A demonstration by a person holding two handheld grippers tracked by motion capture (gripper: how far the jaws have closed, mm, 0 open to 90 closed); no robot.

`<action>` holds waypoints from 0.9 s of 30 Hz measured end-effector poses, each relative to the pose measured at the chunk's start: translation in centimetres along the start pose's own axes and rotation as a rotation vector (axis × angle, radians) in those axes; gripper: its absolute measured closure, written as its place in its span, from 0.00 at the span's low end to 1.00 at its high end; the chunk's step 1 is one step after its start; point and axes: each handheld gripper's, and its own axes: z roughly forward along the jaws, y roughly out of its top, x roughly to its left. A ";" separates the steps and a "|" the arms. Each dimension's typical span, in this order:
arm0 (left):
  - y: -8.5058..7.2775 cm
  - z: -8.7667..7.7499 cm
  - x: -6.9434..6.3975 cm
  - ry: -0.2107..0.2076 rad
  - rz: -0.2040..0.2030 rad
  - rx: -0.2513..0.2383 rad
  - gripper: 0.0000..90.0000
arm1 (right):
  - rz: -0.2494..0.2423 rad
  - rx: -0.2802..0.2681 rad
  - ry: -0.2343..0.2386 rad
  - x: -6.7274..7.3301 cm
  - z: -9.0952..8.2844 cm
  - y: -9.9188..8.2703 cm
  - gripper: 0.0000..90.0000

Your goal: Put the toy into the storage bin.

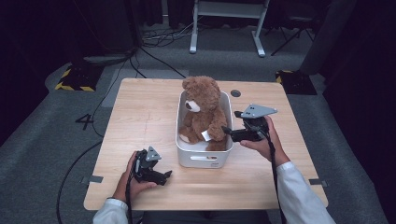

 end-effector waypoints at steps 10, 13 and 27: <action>0.0 0.0 0.0 0.000 0.000 0.000 0.00 | -0.022 -0.004 -0.015 -0.2 -1.5 -0.2 0.25; 0.0 0.0 0.0 0.000 0.000 0.000 0.00 | -0.032 0.005 -0.020 -0.2 -1.7 -0.4 0.25; 0.0 0.0 0.0 0.000 0.000 0.000 0.00 | -0.055 0.027 -0.043 -0.7 -3.2 -1.6 0.25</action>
